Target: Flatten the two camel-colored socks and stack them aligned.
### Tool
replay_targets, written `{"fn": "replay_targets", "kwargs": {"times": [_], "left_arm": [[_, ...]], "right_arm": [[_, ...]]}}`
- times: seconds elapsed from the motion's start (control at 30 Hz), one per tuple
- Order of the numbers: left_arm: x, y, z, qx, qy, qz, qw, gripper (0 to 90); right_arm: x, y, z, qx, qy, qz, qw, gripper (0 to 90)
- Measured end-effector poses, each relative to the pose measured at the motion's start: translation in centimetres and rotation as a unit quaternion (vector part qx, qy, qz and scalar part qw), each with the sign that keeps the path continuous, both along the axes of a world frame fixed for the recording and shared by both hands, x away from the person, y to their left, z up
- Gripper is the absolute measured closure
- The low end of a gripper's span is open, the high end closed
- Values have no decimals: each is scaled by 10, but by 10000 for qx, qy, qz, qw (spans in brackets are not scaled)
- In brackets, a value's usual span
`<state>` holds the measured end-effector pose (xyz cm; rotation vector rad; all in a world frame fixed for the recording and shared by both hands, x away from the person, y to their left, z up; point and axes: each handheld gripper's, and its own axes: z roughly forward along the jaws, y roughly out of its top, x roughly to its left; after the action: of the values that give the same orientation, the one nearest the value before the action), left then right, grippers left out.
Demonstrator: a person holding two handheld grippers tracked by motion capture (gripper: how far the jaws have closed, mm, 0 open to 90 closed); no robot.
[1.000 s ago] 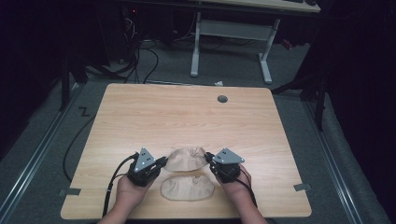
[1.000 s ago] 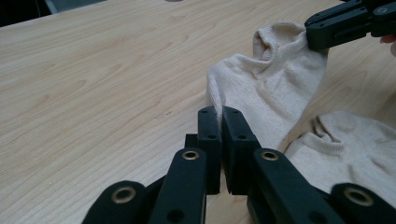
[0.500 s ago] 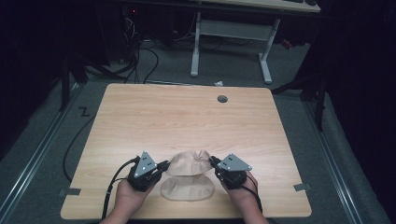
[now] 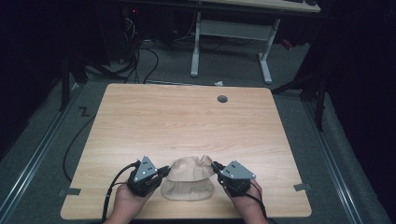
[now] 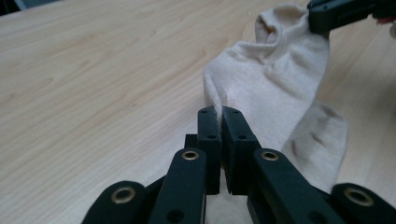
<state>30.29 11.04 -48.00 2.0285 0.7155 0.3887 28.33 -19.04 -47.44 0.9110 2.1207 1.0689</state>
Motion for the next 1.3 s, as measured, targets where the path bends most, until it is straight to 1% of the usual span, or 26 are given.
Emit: {"fn": "replay_targets", "kwargs": {"times": [0.07,0.2,0.27,0.43,0.53,0.57,0.63,0.73,0.77,0.8,0.83,0.87,0.93,1.03,1.13,1.23,1.3], "left_arm": [[-1,-1,1,17,17,-27,10000,865],[-7,2,3,10,63,-29,10000,866],[-11,4,3,19,133,-37,9999,866],[-20,6,-8,268,366,-95,9989,865],[-22,7,-10,297,454,-92,9985,866],[-23,8,-11,314,460,-109,9984,866],[-23,8,-13,333,522,-149,9980,865],[-21,7,-17,426,596,-181,9971,864],[-21,6,-19,538,583,-186,9967,864],[-21,6,-19,584,571,-189,9965,863],[-21,6,-20,619,578,-187,9962,862],[-20,6,-20,615,596,-185,9962,861],[-19,8,-20,677,587,-141,9959,855],[-16,8,-24,774,713,-177,9943,846],[-15,6,-27,892,760,-191,9929,829],[-12,6,-28,894,830,-185,9924,799],[-11,7,-28,870,847,-149,9925,758]], "right_arm": [[-4,-3,1,-11,-25,9,10000,847],[-10,-5,-2,7,88,7,10000,847],[-15,-5,-5,-15,157,48,9999,847],[-26,1,-12,-116,313,197,9992,847],[-29,4,-18,-226,420,262,9985,847],[-30,4,-19,-222,496,272,9982,847],[-30,4,-22,-224,582,301,9976,847],[-29,4,-26,-248,687,327,9968,847],[-29,5,-26,-274,720,331,9965,847],[-29,6,-28,-300,748,356,9961,847],[-28,6,-29,-329,746,366,9960,846],[-27,7,-31,-363,777,384,9956,846],[-26,7,-34,-399,861,397,9947,844],[-23,6,-38,-409,1001,448,9931,839],[-21,6,-41,-446,1102,474,9918,832],[-21,5,-41,-434,1132,459,9916,816],[-20,5,-42,-432,1135,442,9916,790]]}}
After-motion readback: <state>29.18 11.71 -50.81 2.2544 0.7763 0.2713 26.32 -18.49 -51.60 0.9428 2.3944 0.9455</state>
